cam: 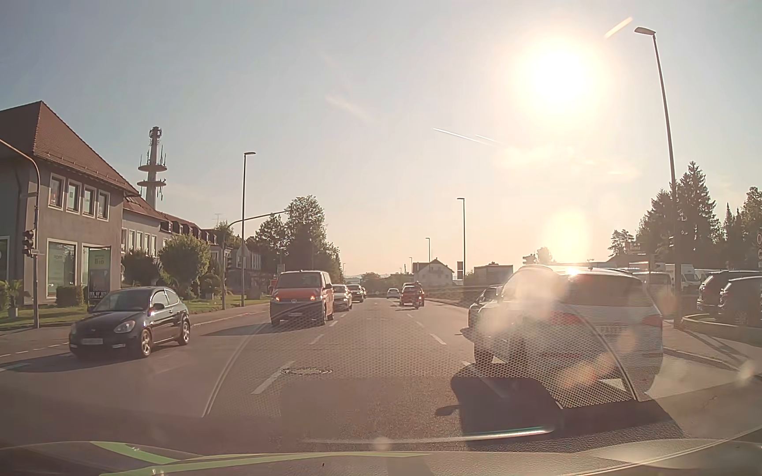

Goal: Follow the waypoints while adhering to traffic rules and regulations

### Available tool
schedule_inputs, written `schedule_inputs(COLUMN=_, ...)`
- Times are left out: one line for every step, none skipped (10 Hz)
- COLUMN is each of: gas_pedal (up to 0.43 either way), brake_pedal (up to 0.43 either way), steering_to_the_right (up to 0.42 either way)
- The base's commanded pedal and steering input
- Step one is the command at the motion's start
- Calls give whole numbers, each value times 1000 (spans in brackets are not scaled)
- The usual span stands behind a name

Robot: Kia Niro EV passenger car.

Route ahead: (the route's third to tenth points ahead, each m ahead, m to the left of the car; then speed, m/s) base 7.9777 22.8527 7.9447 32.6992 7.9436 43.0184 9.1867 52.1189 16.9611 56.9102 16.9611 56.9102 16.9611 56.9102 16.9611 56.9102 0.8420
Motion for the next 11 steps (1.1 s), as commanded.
schedule_inputs(gas_pedal=0, brake_pedal=171, steering_to_the_right=2)
schedule_inputs(gas_pedal=0, brake_pedal=171, steering_to_the_right=2)
schedule_inputs(gas_pedal=0, brake_pedal=171, steering_to_the_right=2)
schedule_inputs(gas_pedal=0, brake_pedal=171, steering_to_the_right=2)
schedule_inputs(gas_pedal=0, brake_pedal=171, steering_to_the_right=2)
schedule_inputs(gas_pedal=0, brake_pedal=171, steering_to_the_right=2)
schedule_inputs(gas_pedal=0, brake_pedal=171, steering_to_the_right=2)
schedule_inputs(gas_pedal=0, brake_pedal=177, steering_to_the_right=2)
schedule_inputs(gas_pedal=0, brake_pedal=177, steering_to_the_right=2)
schedule_inputs(gas_pedal=0, brake_pedal=177, steering_to_the_right=2)
schedule_inputs(gas_pedal=0, brake_pedal=183, steering_to_the_right=2)
